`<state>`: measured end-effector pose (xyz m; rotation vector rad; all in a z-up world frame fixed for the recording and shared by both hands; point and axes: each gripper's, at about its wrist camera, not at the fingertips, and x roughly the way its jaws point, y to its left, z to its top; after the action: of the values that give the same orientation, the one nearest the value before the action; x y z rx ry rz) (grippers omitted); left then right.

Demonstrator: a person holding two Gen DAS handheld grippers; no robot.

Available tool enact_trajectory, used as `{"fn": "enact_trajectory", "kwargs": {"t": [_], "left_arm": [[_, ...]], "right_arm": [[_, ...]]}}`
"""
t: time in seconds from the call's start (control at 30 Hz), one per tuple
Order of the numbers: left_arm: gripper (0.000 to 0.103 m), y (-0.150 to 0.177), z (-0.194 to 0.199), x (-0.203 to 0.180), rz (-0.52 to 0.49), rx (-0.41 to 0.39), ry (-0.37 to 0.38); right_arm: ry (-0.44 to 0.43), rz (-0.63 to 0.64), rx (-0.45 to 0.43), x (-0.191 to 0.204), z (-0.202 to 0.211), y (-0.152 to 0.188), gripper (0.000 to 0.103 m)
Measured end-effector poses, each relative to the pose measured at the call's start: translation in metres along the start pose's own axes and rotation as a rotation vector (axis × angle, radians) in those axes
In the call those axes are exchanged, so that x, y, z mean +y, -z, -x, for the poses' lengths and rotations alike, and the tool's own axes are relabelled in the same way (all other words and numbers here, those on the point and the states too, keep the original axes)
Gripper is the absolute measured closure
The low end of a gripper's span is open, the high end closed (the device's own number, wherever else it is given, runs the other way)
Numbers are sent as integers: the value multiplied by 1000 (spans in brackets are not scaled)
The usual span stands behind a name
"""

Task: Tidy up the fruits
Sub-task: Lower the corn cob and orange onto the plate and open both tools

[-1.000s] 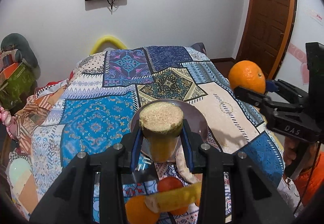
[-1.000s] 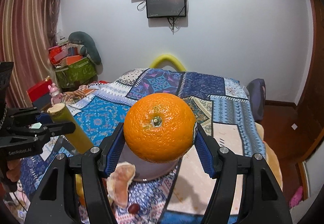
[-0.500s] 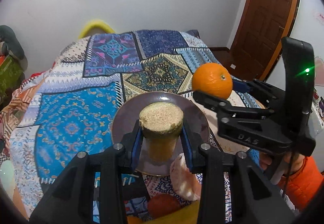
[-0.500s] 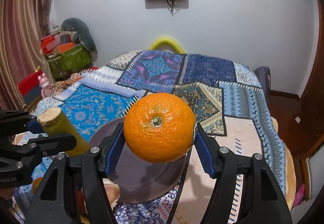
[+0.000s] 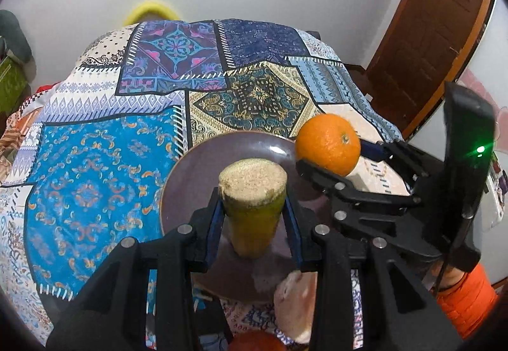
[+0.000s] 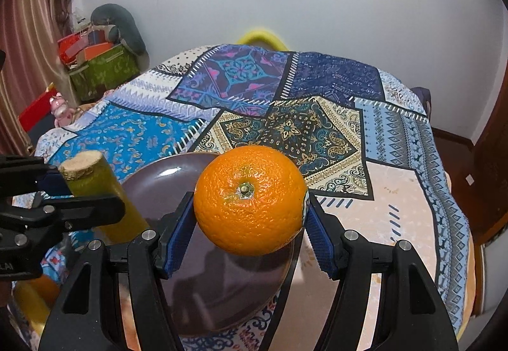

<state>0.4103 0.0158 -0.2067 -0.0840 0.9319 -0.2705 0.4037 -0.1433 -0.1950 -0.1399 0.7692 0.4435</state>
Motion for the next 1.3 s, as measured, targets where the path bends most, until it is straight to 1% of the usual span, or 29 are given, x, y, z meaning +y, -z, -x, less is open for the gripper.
{"fn": "enact_trajectory", "kwargs": {"t": [0.13, 0.23, 0.3, 0.4, 0.6, 0.7, 0.8, 0.93, 0.97, 1.0, 1.03, 1.13, 1.3], "left_arm": [[67, -9, -8, 2, -15, 6, 8], [67, -20, -17, 6, -7, 36, 20], [67, -25, -23, 6, -17, 49, 3], [67, -33, -33, 4, -23, 75, -2], [67, -39, -46, 4, -30, 104, -22], [67, -40, -48, 4, -23, 116, -38], [66, -38, -47, 3, -36, 107, -72], [66, -36, -43, 3, -42, 96, -66], [66, -35, -41, 2, -47, 92, -74], [66, -34, -40, 1, -51, 89, -81], [66, -33, -39, 0, -54, 88, -83], [66, -28, -29, 0, -46, 78, -80], [66, -17, 0, -2, -59, 31, -122]], "right_arm": [[-15, -19, 39, -5, -16, -3, 40], [-13, -16, 66, -5, -25, -2, 40], [-13, -10, 75, -5, -28, 0, 40], [-15, -12, 86, -6, -32, 1, 40], [-35, -48, 119, -12, -43, 4, 40], [-35, -32, 120, -10, -44, 5, 40], [-18, 2, 129, -6, -45, 4, 40], [-14, 2, 130, -7, -45, 5, 39], [-17, -3, 132, -7, -45, 5, 39], [-23, -8, 136, -8, -45, 5, 37], [-35, -14, 133, -8, -43, 5, 34], [-14, -16, 88, -8, -29, 3, 23], [-3, -17, 49, -8, -2, -2, 23]]}}
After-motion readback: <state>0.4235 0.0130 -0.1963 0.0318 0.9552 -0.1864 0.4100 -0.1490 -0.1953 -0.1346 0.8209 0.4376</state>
